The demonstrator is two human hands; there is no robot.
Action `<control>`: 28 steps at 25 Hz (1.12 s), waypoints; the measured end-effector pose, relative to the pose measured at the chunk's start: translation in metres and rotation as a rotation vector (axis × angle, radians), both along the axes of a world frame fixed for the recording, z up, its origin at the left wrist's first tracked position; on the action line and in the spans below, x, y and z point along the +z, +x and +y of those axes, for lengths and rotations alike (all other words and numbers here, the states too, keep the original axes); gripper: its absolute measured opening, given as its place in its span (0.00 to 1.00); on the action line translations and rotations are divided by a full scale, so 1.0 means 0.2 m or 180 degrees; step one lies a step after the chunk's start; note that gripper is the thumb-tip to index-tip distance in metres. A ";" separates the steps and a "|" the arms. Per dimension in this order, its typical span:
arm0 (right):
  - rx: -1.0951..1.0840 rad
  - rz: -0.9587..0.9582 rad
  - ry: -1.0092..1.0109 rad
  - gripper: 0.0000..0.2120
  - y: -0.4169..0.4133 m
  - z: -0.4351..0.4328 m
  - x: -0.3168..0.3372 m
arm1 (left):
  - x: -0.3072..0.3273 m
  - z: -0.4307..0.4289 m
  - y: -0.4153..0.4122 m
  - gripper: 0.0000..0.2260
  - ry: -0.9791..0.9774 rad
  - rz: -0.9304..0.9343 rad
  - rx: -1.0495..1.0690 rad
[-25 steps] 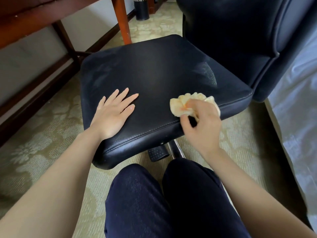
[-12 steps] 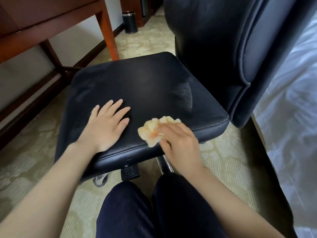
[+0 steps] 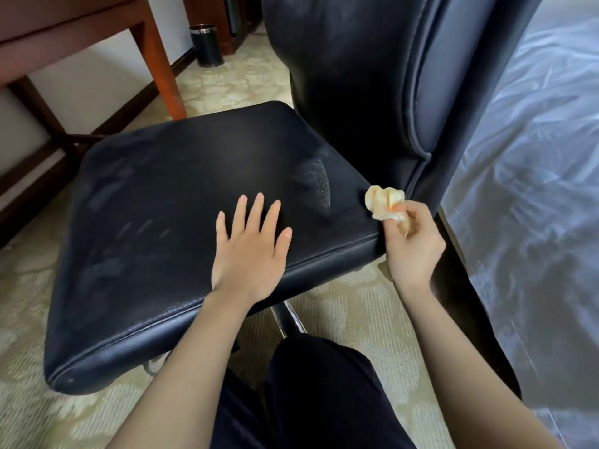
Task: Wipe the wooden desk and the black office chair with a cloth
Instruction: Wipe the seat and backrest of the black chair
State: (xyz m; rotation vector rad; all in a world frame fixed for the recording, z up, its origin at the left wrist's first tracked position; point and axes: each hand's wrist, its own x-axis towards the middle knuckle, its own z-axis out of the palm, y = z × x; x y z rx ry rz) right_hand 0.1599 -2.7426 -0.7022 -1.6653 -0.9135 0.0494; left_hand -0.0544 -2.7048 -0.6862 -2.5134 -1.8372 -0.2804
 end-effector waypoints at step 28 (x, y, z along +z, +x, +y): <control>0.1861 0.0320 0.0516 0.12 -0.24 -0.23 0.17 | 0.13 -0.27 0.20 0.09 -0.0807 -0.3486 -0.0364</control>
